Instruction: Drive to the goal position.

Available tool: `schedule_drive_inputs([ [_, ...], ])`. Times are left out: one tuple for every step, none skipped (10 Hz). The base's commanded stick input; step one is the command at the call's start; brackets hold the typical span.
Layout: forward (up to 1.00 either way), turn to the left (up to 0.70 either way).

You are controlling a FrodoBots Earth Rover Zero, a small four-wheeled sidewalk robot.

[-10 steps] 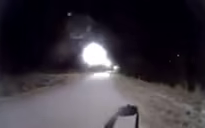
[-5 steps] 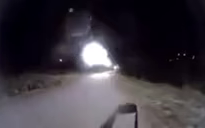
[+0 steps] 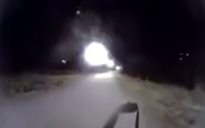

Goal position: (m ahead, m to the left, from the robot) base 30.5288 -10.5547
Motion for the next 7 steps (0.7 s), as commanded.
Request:
schedule_drive_inputs([
  [1.0, 0.0],
  [1.0, 0.0],
  [1.0, 0.0],
  [1.0, 0.0],
  [1.0, 0.0],
  [1.0, 0.0],
  [1.0, 0.0],
])
